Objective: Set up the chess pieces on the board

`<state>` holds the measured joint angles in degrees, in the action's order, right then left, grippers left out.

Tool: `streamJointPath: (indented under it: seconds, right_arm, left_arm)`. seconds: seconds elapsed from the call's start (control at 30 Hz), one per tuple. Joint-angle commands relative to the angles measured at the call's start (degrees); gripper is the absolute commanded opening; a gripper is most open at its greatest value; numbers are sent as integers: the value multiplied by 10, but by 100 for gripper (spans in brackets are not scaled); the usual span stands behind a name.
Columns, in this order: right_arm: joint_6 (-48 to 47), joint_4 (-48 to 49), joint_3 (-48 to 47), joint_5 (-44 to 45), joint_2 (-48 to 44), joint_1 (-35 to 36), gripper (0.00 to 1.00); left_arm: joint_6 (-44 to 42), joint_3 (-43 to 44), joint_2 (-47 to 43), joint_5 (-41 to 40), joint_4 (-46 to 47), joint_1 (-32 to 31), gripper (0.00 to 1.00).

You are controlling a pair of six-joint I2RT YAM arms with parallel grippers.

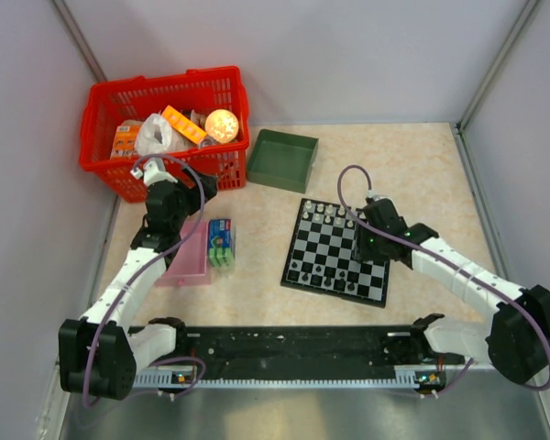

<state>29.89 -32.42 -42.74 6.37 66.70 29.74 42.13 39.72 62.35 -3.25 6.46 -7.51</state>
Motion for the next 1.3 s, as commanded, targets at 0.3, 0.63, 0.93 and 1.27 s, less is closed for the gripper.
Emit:
streamJointPath:
  seconds: [0.3, 0.63, 0.93, 1.27]
  right_arm:
    - [17, 10, -9, 37, 48, 27, 42]
    - [21, 27, -10, 51, 61, 27, 39]
    - [21, 41, -7, 52, 68, 27, 33]
    - [18, 42, -5, 56, 72, 28, 27]
  left_arm:
    - [0, -3, -14, -4, 29, 4, 99]
    - [0, -3, -13, -4, 28, 4, 99]
    - [0, -3, -12, -4, 29, 5, 99]
    - [1, -3, -10, -1, 30, 5, 99]
